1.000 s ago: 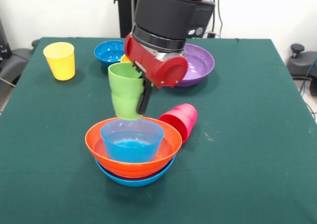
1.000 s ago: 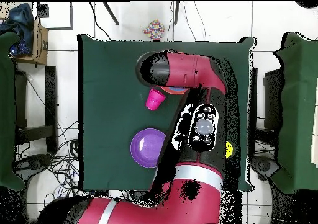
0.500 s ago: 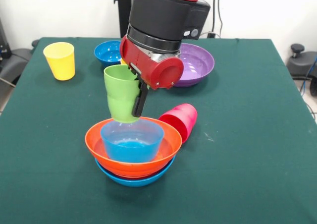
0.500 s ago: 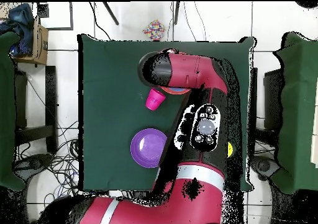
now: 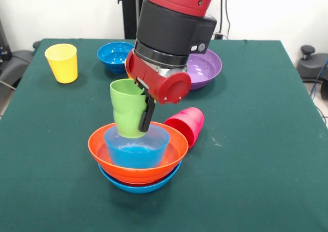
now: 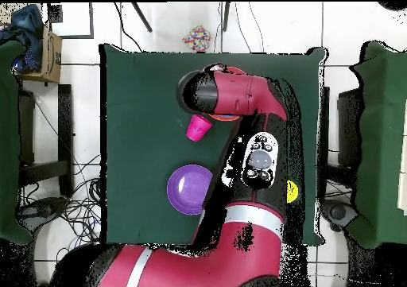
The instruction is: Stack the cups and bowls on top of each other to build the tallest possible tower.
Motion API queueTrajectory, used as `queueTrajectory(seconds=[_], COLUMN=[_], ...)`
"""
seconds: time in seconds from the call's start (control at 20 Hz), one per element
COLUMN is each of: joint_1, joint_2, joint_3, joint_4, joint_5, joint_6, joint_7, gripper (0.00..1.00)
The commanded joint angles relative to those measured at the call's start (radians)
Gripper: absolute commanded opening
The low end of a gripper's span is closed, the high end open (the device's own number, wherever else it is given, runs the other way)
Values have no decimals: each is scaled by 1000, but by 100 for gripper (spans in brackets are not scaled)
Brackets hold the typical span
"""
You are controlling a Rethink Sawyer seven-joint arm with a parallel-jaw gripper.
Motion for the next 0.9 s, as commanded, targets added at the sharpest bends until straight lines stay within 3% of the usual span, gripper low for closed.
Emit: queueTrajectory(seconds=[0.05,0.9], joint_1=[17,12], joint_2=[58,88], joint_3=[89,97], joint_4=[90,88], joint_5=[-52,-46], joint_6=[-55,-108], joint_7=[-38,-34], gripper=[0,0])
